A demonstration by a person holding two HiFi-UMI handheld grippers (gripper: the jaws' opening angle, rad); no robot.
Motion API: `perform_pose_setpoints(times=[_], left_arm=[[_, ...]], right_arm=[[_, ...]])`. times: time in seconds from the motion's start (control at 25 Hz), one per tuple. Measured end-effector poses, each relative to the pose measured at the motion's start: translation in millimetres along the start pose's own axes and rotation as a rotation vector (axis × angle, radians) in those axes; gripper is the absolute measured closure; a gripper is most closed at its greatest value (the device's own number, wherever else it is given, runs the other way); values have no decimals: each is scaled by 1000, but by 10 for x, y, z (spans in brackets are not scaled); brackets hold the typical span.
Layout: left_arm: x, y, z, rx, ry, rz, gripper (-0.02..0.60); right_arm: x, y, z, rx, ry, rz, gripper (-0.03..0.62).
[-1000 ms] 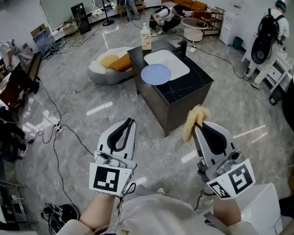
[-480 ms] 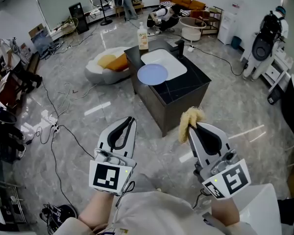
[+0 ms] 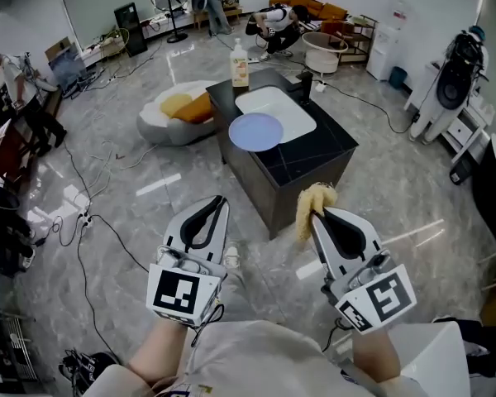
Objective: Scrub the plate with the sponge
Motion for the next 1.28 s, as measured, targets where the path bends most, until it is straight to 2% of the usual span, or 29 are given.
perform_pose_setpoints(times=[0.16,0.36,0.56,0.92,1.28], left_arm=[[120,341,-265,17,-11,-23,548],[241,803,-728,43,7,-91,549],[402,1362,-1354,40,-72,-159,548],[988,2441,-2385,62,-127,-352,548],[1652,3504,-3257,104,-283,-519,545]], right_arm=[[210,421,74,-29,-39,-35,549],[462,1006,257,-41,-8,-89,549],[757,1668,491,-36,42,-156,549],[1602,2949,887,-55,167,-322,549],[2367,3957,1213,-54,325,-488,549]])
Point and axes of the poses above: the fingertips, and each gripper's own axes: y forward along the fingers, z to its right, x out of its underside, the point moved 4 cm from there along -y, backward along the fingers, and after that the axes turned 15 degrees about -y, right-handed, at the moved point
